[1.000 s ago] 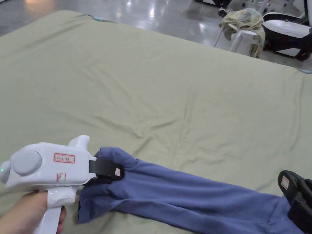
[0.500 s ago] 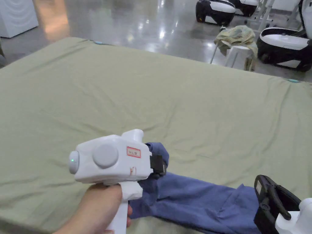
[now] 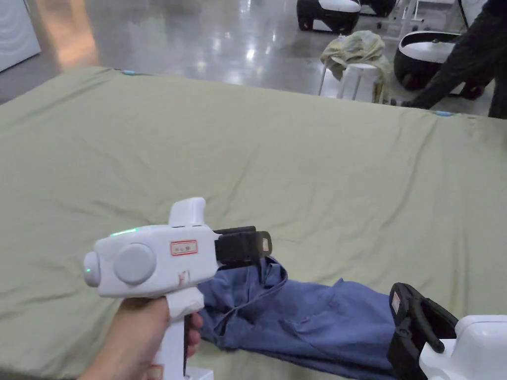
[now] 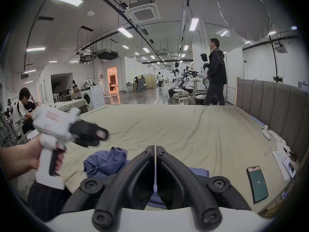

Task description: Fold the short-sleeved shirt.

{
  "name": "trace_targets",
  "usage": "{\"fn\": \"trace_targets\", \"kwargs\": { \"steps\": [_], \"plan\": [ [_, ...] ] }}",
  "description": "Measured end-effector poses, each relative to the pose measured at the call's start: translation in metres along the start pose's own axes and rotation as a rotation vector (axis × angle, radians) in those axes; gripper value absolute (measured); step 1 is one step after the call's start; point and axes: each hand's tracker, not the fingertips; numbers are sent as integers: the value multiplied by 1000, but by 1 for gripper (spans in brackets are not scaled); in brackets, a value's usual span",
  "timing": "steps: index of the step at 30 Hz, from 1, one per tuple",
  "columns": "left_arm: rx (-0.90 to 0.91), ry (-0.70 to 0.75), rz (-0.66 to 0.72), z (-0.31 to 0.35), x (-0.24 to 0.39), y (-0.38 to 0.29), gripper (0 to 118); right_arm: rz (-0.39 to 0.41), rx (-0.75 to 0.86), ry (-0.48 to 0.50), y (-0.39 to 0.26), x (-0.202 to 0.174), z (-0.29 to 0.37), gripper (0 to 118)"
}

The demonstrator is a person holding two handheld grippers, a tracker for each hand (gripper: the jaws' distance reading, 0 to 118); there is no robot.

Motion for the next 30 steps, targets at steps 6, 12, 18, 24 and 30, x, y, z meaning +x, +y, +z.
{"fn": "trace_targets", "kwargs": {
  "steps": [6, 12, 18, 24, 30],
  "plan": [
    [-109, 217, -79, 0, -48, -17, 4, -38, -8, -12, -2, 1, -3, 3],
    [-253, -8, -84, -62, -13, -57, 4, -55, -57, -43, -12, 1, -9, 3],
    [-333, -29, -111, -118, 27, -98, 4, -54, -82, -76, -16, 5, -9, 3],
    [-306, 27, -245, -80, 19, -75, 5, -41, -85, -57, -12, 0, -14, 3],
    [-251, -94, -210, 10, -31, -5, 107, -35, -91, -5, -12, -21, -24, 3]
  ]
}}
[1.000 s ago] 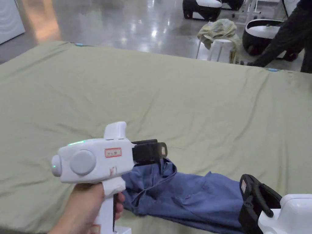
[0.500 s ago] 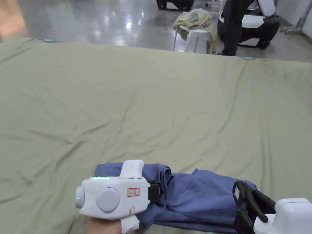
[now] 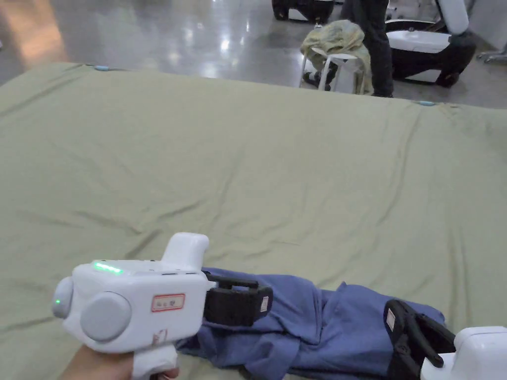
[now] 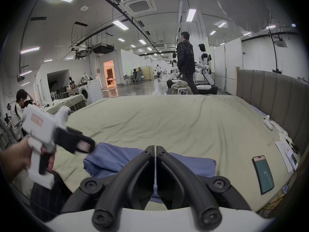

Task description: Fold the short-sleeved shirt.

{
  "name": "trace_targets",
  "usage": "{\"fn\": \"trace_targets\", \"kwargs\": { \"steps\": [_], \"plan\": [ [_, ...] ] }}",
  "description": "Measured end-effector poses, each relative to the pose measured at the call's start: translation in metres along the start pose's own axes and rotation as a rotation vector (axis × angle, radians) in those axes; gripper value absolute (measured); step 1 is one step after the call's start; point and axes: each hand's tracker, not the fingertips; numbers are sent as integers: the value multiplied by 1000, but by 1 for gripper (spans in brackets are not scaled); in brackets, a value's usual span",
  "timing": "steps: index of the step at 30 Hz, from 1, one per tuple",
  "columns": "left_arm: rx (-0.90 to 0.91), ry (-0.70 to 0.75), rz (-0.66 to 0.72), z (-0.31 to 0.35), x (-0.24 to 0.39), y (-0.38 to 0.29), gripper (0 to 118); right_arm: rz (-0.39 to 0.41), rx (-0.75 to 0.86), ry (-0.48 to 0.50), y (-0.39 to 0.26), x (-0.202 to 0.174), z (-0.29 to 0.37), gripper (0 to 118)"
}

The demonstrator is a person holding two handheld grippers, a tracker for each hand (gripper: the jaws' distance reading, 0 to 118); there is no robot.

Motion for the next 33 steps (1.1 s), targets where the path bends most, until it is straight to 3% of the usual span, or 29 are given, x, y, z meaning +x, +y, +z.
{"fn": "trace_targets", "kwargs": {
  "steps": [6, 10, 14, 16, 20, 21, 22, 23, 25, 27, 33],
  "plan": [
    [-88, -98, 360, 39, -116, 7, 106, 19, -22, 42, 0, -28, -14, 3],
    [-192, -361, 576, 9, -171, -1, 106, 50, -42, 45, 4, -42, -21, 4],
    [-333, -450, 623, -46, -197, -15, 105, 78, -55, 13, 11, -48, -26, 5],
    [-299, -593, 586, -56, -200, -7, 106, 81, -54, -8, 16, -48, -28, 5],
    [-337, -656, 542, -88, -163, -13, 104, 58, -40, -20, 23, -49, -31, 5],
    [-338, -651, 538, -99, -167, -14, 95, 55, -38, -22, 24, -50, -32, 5],
    [-334, -628, 520, -100, -159, -12, 31, 52, -36, -26, 24, -51, -34, 5],
    [-323, -529, 497, -99, -155, -10, 9, 48, -33, -31, 25, -52, -35, 5],
    [-324, -210, 398, -101, -138, -13, 9, 35, -34, -36, 25, -53, -35, 5],
    [-289, -341, 434, -88, -136, -11, 9, 22, -34, -33, 25, -53, -35, 5],
    [-148, -232, 461, -10, -134, -1, 9, 10, -17, -16, 23, -51, -23, 5]
  ]
}}
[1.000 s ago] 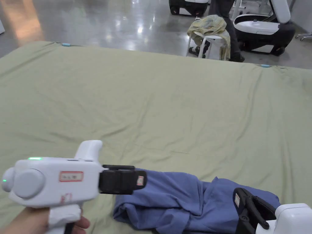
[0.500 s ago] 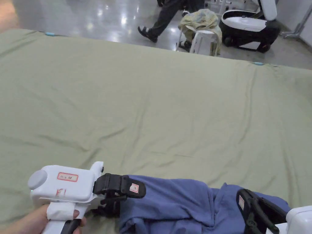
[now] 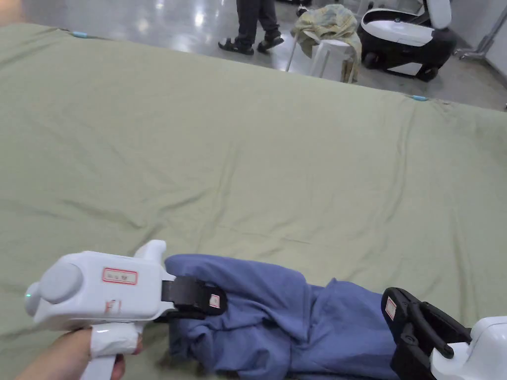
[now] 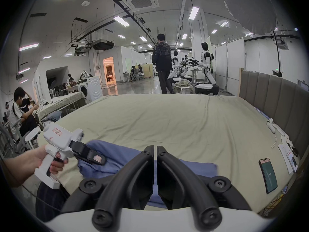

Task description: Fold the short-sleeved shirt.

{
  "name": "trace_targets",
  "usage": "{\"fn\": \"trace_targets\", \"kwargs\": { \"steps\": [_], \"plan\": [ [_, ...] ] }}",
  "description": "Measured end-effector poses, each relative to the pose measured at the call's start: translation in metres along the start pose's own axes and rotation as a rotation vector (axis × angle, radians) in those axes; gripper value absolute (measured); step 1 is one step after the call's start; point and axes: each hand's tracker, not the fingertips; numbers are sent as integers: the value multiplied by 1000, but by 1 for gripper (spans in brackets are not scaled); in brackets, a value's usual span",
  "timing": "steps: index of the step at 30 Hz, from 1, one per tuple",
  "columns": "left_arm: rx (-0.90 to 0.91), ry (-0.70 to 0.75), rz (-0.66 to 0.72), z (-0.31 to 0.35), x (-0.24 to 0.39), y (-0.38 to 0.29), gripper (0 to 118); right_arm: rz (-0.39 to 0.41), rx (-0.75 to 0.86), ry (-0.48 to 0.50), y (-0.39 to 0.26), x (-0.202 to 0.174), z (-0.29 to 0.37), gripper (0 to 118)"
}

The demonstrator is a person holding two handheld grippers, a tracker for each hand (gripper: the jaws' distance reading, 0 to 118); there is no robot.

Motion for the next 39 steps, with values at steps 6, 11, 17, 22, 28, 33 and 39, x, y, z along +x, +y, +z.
{"fn": "trace_targets", "kwargs": {
  "steps": [6, 11, 17, 22, 28, 33, 39],
  "plan": [
    [92, 313, -17, 79, 15, 6, 9, -9, 31, 3, -1, 10, 20, 5],
    [181, 414, -45, 64, 58, 11, 9, -42, 73, 9, -3, 26, 36, 5],
    [206, 437, -213, -51, 127, -16, 9, -62, 83, -18, -11, 45, 47, 5],
    [102, 866, -597, -183, 137, -53, 10, -77, 84, -40, -19, 59, 54, 5],
    [77, 837, -661, -188, 136, -69, 42, 1, 90, -82, -22, 64, 62, 5],
    [287, 481, -478, -111, 166, -58, 83, -16, 85, -53, -21, 67, 59, 5],
    [543, 401, -346, -34, 153, -67, 80, -48, 65, -41, -26, 67, 51, 5]
  ]
}}
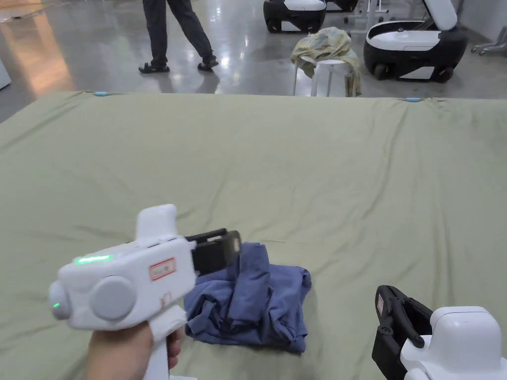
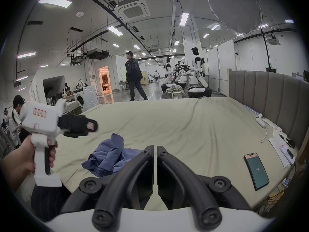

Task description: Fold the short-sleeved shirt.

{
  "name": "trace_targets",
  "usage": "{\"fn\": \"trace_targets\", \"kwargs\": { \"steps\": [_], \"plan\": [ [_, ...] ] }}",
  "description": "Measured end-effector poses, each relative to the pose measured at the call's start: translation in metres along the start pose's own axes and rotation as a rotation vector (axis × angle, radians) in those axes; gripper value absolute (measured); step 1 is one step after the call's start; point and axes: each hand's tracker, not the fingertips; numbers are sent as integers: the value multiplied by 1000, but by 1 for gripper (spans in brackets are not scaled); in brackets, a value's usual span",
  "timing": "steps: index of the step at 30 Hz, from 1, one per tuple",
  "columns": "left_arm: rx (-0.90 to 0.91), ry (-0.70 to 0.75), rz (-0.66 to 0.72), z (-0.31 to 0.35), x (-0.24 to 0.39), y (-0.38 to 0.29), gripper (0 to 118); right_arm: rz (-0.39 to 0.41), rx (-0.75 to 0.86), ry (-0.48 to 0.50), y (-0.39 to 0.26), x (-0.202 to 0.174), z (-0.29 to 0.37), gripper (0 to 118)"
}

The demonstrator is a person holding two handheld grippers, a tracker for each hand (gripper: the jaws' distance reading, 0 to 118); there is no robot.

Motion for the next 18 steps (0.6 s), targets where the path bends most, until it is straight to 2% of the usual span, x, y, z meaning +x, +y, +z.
{"fn": "trace_targets", "kwargs": {
  "steps": [1, 3, 5, 8, 11, 14, 18],
  "plan": [
    [-6, 4, 69, -1, -7, 1, 69, 3, -7, -4, -1, -1, -1, 5],
    [-80, -5, 155, -12, -25, -4, 11, -6, -19, -2, -2, -1, -5, 5],
    [-163, 48, 131, -34, -22, -19, 7, -10, -31, -5, 0, -1, -8, 5],
    [-262, -134, 122, -57, 4, -46, 7, -10, -35, -16, 2, -3, -10, 5],
    [-376, -118, 48, -100, 37, -73, 7, -2, -53, -33, 3, -4, -14, 5],
    [-445, -172, 74, -127, 49, -88, 7, 6, -72, -40, 5, -5, -15, 5],
    [-414, -197, 66, -104, 41, -77, 7, 27, -97, -11, 8, -12, -24, 5]
  ]
}}
